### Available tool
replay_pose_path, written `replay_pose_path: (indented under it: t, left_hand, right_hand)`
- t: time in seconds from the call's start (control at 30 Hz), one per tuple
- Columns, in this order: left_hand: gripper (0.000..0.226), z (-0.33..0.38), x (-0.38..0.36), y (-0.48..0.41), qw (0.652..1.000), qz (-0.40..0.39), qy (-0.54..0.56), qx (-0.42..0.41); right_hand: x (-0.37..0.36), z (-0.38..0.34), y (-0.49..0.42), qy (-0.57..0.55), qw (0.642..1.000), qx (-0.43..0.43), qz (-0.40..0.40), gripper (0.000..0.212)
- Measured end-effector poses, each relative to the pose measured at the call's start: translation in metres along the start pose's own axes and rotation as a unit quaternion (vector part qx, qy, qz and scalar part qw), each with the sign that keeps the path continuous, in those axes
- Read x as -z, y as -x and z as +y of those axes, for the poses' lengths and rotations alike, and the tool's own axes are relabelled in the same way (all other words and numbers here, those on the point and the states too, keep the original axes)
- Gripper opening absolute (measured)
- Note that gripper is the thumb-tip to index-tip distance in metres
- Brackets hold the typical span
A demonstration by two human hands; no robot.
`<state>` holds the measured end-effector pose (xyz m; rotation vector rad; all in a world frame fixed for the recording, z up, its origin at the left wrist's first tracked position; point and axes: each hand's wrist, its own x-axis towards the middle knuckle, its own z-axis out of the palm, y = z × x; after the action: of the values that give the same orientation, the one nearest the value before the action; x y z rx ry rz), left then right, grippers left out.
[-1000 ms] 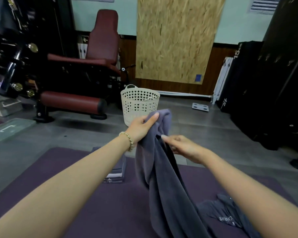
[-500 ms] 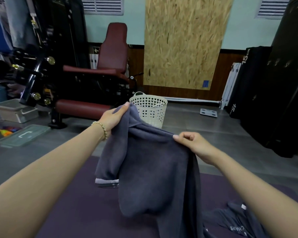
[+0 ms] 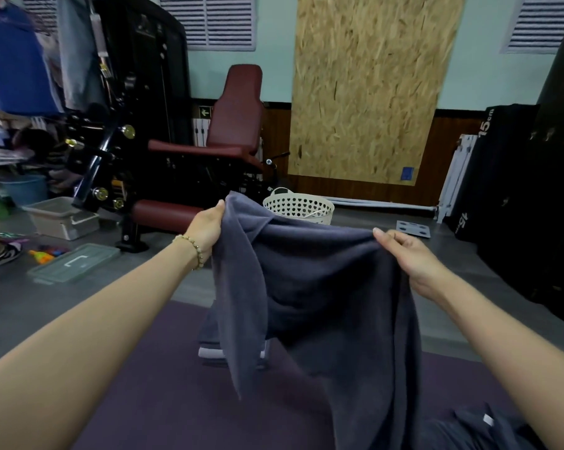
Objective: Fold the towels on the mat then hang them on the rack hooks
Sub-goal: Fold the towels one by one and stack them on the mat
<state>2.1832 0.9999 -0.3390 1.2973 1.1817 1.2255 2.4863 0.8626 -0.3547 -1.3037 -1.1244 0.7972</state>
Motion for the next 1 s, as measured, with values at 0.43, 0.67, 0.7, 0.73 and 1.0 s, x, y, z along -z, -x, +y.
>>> replay_pose_path:
  t: [0.43, 0.67, 0.7, 0.73, 1.0]
  left_hand:
    - [0.017, -0.014, 0.029, 0.013, 0.994, 0.020, -0.027, -0.103]
    - [0.016, -0.020, 0.065, 0.015, 0.985, 0.038, -0.100, -0.139]
    - [0.017, -0.020, 0.072, 0.015, 0.984, 0.028, -0.110, -0.138]
    - [0.018, -0.020, 0.080, 0.015, 0.984, 0.021, -0.115, -0.134]
    - [0.029, -0.093, 0.122, -0.016, 0.986, 0.012, -0.160, -0.040]
  right_hand:
    - [-0.022, -0.024, -0.005, 0.152, 0.986, 0.074, -0.009, 0.034]
    - [-0.045, -0.022, 0.007, 0.247, 0.958, 0.054, -0.134, 0.038]
    - [-0.048, -0.021, 0.008, 0.233, 0.961, 0.044, -0.143, 0.038]
    - [-0.051, -0.019, 0.009, 0.218, 0.962, 0.028, -0.159, 0.037]
    - [-0.109, 0.042, -0.010, 0.153, 0.961, -0.062, -0.224, 0.040]
